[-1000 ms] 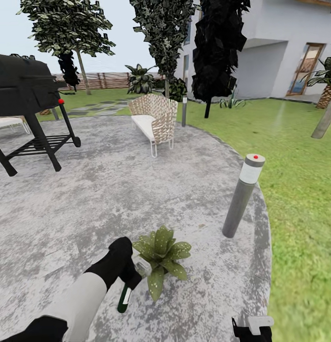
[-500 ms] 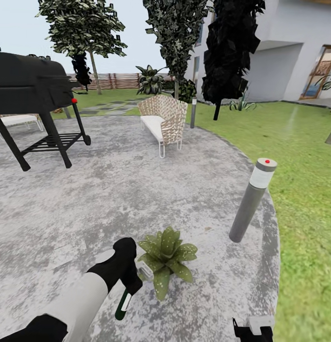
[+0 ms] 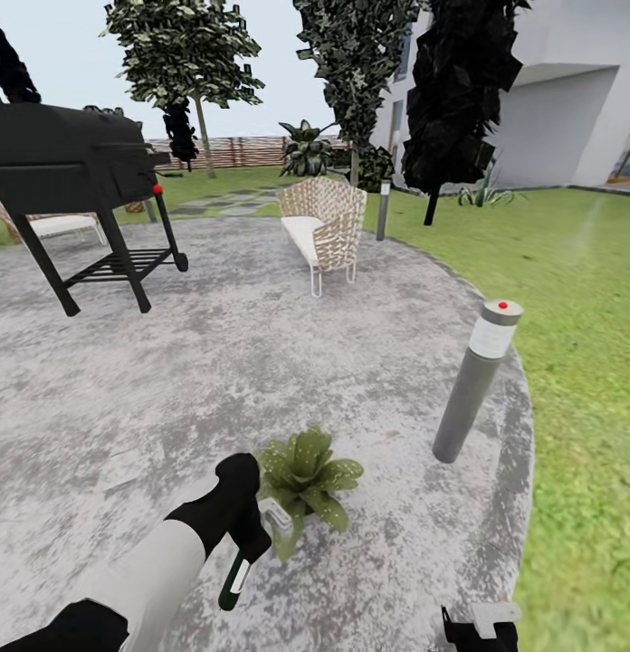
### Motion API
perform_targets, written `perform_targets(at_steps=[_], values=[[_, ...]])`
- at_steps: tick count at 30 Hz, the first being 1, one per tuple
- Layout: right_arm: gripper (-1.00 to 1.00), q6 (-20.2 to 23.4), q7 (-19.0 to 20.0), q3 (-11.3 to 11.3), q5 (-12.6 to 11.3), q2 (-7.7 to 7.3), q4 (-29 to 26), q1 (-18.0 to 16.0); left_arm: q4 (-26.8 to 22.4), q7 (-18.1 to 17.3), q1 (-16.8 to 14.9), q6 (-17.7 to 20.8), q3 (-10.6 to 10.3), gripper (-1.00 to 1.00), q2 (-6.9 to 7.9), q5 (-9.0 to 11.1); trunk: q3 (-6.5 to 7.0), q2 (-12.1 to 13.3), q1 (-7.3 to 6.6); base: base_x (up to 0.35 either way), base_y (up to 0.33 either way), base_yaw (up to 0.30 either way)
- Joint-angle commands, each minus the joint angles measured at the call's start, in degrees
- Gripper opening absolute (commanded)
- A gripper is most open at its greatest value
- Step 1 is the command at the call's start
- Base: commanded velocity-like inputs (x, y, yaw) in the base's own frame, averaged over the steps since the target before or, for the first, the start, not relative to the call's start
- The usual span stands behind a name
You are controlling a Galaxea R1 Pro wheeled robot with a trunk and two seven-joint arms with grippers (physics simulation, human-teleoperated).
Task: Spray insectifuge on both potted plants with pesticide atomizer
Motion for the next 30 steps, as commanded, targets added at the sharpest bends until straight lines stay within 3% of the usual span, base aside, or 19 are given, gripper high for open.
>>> perform_targets(at_steps=[1, 9, 16, 22, 30], values=[[1.00, -0.02, -0.34, 0.49, -0.22, 0.00, -0.07, 0.01, -0.05, -0.60, -0.04, 0.38, -0.05, -1.00, -0.02, -0.58, -0.05, -0.02, -0.03, -0.176, -0.246, 0.276], [1.00, -0.02, -0.34, 0.48, -0.22, -0.02, -0.07, 0.01, -0.05, -0.28, -0.04, 0.42, -0.13, -1.00, -0.02, -0.65, -0.05, -0.02, -0.03, 0.034, -0.222, 0.259], [1.00, -0.02, -0.34, 0.44, -0.22, -0.02, -0.07, 0.01, -0.05, -0.25, 0.31, 0.39, -0.11, -1.00, -0.02, -0.66, -0.05, -0.02, -0.03, 0.054, -0.028, 0.028], [1.00, -0.02, -0.34, 0.45, -0.22, 0.00, -0.07, 0.01, -0.05, -0.25, 0.35, 0.38, -0.14, -1.00, -0.02, -0.64, -0.05, -0.02, -0.03, 0.289, -0.074, 0.021], [1.00, -0.02, -0.34, 0.50, -0.22, 0.07, -0.07, 0.01, -0.05, -0.25, 0.31, 0.38, -0.14, -1.00, -0.11, -0.66, -0.05, -0.02, -0.03, 0.046, -0.244, 0.250]])
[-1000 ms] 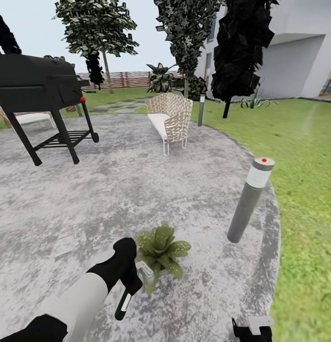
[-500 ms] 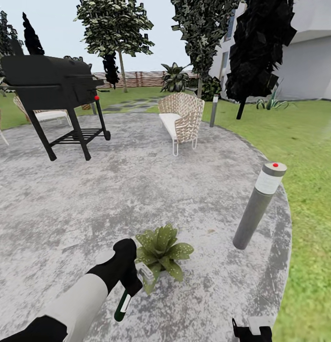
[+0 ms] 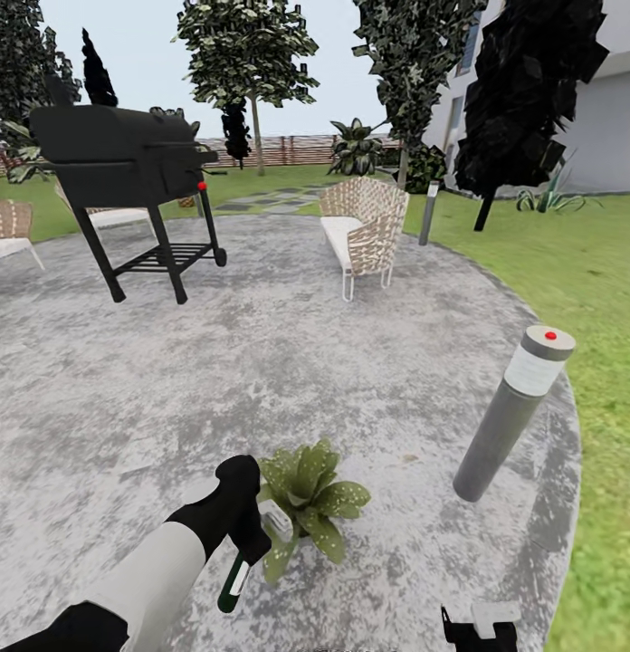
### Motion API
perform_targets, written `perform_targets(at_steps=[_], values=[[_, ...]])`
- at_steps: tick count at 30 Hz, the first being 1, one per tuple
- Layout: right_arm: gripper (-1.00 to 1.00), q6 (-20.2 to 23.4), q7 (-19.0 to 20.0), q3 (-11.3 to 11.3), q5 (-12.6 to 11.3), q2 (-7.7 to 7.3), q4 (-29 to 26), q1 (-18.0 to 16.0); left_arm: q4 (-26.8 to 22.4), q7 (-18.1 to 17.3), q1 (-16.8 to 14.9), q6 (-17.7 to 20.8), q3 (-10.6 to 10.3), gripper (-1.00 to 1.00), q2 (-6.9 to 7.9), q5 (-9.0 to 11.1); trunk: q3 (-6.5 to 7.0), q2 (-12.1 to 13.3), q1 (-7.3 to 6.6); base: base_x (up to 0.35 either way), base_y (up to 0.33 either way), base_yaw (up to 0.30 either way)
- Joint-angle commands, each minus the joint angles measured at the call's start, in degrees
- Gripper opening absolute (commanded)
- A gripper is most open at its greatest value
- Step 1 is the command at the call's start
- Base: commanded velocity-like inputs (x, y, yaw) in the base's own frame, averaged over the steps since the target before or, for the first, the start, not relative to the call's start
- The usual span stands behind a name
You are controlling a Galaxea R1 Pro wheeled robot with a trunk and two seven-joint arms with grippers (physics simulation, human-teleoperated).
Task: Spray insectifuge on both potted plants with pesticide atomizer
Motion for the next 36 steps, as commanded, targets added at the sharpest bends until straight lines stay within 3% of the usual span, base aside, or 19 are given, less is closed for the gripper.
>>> perform_targets(at_steps=[1, 8, 22, 36], values=[[1.00, -0.02, -0.33, 0.48, -0.22, -0.02, -0.07, 0.01, -0.05, -0.60, -0.04, 0.39, -0.05, -1.00, -0.02, -0.58, -0.05, -0.02, -0.02, -0.135, -0.268, 0.277], [1.00, -0.02, -0.33, 0.51, -0.22, -0.02, -0.07, 0.01, -0.05, -0.60, 0.03, 0.43, -0.08, -1.00, 0.01, -0.58, -0.05, -0.02, -0.02, -0.010, -0.227, 0.277], [1.00, -0.02, -0.33, 0.51, -0.22, -0.01, -0.07, 0.01, 0.04, -0.47, 0.49, 0.20, 0.01, -1.00, 0.34, -0.52, -0.05, -0.02, -0.02, 0.001, -0.007, 0.273], [1.00, -0.02, -0.33, 0.49, -0.22, -0.02, -0.07, 0.01, 0.04, -0.34, 0.49, 0.20, -0.05, -1.00, 0.24, -0.49, -0.05, -0.02, -0.02, 0.055, -0.219, 0.035]])
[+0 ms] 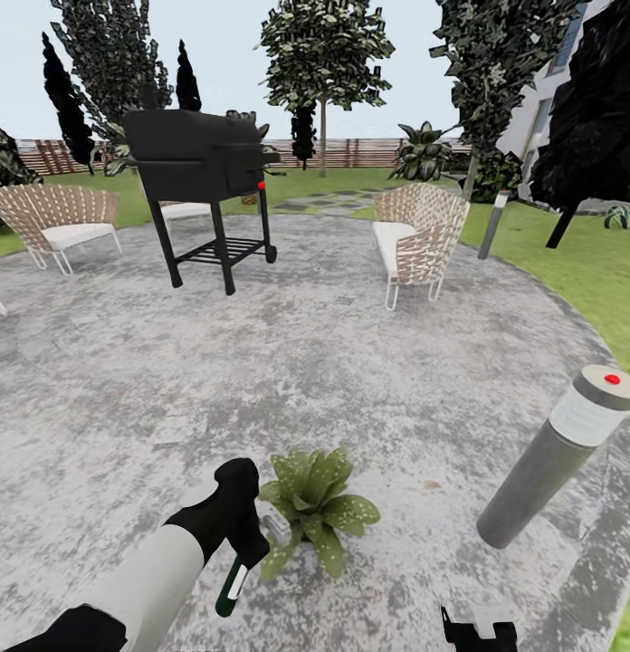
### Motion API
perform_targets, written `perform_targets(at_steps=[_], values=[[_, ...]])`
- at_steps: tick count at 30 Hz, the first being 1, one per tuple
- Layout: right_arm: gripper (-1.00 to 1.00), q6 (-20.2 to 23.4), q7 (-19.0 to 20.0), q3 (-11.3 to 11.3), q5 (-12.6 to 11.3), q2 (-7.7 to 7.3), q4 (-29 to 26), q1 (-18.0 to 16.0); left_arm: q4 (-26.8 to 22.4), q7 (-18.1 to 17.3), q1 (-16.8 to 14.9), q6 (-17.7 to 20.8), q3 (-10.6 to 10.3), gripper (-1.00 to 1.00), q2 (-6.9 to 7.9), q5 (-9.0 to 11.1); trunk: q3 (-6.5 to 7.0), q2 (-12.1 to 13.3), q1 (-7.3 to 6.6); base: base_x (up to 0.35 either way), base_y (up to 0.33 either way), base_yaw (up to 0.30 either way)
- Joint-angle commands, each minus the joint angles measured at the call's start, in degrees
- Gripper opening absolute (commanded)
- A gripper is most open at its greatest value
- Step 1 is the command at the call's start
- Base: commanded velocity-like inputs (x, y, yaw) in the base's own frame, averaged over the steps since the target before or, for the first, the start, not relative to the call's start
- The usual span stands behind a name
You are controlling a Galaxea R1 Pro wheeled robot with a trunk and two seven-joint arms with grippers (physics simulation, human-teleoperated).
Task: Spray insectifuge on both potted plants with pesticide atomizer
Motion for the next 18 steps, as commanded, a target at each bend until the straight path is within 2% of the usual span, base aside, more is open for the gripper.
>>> perform_targets(at_steps=[1, 18], values=[[1.00, -0.02, -0.33, 0.50, -0.21, 0.01, -0.06, 0.00, -0.07, -0.60, -0.03, 0.38, -0.05, -1.00, -0.01, -0.57, -0.05, -0.02, -0.01, 0.005, -0.269, 0.213], [1.00, -0.02, -0.33, 0.53, -0.21, 0.08, -0.06, 0.00, -0.14, -0.60, -0.04, 0.38, 0.01, -1.00, 0.07, -0.57, -0.05, -0.02, -0.01, 0.000, -0.260, 0.273]])
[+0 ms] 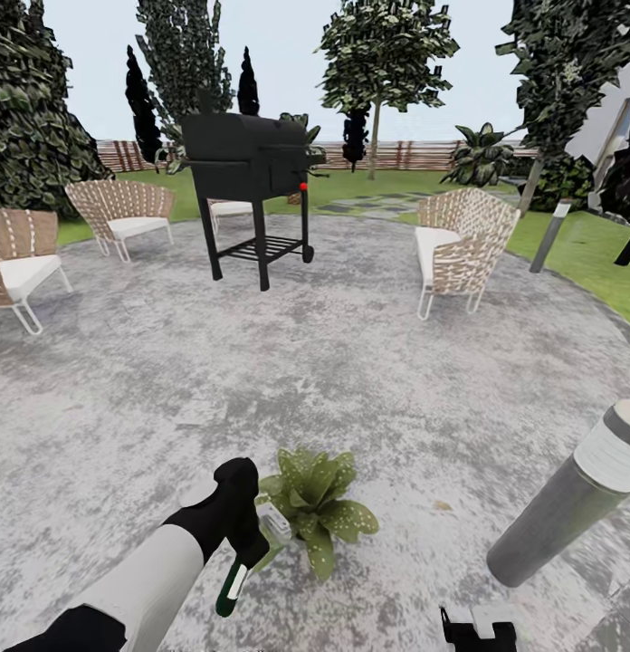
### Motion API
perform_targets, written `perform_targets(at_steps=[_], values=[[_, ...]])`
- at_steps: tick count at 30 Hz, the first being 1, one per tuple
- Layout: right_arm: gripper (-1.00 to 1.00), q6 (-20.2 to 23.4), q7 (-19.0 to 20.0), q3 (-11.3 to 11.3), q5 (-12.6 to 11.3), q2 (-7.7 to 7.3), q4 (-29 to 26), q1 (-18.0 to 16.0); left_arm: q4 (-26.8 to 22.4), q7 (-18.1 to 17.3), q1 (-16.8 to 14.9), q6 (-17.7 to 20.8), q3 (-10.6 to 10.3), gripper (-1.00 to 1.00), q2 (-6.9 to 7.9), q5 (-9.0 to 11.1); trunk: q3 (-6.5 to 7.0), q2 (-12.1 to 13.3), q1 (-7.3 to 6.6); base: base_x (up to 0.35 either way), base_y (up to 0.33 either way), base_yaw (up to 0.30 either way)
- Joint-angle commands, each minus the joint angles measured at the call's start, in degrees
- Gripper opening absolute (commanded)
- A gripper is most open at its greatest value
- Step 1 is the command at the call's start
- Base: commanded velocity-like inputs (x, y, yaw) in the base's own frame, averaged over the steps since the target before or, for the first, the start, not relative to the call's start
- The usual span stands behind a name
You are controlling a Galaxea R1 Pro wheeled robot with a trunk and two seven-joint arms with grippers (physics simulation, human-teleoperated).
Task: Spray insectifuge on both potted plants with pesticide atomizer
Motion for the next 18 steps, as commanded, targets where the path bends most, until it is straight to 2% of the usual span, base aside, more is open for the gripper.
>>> perform_targets(at_steps=[1, 12, 15, 18], values=[[1.00, -0.04, -0.35, 0.54, -0.19, -0.02, -0.06, 0.01, 0.01, -0.59, -0.03, 0.31, 0.18, -1.00, 0.09, -0.65, -0.05, -0.02, 0.00, 0.000, -0.010, 0.277], [1.00, -0.04, -0.35, 0.54, -0.19, -0.02, -0.06, 0.01, 0.61, 0.57, 0.08, 0.31, 0.39, -1.00, 0.73, -0.70, -0.05, -0.02, 0.00, 0.000, -0.001, 0.277], [1.00, -0.04, -0.35, 0.54, -0.19, -0.02, -0.06, 0.01, 0.79, 0.77, 0.96, 0.31, 0.14, -1.00, 0.86, -0.64, -0.05, -0.02, 0.00, 0.000, 0.000, 0.276], [1.00, -0.04, -0.35, 0.53, -0.19, -0.02, -0.06, 0.01, 0.81, 0.69, 1.17, 0.31, 0.05, -1.00, 0.80, -0.62, -0.05, -0.02, 0.00, 0.000, 0.000, 0.140]])
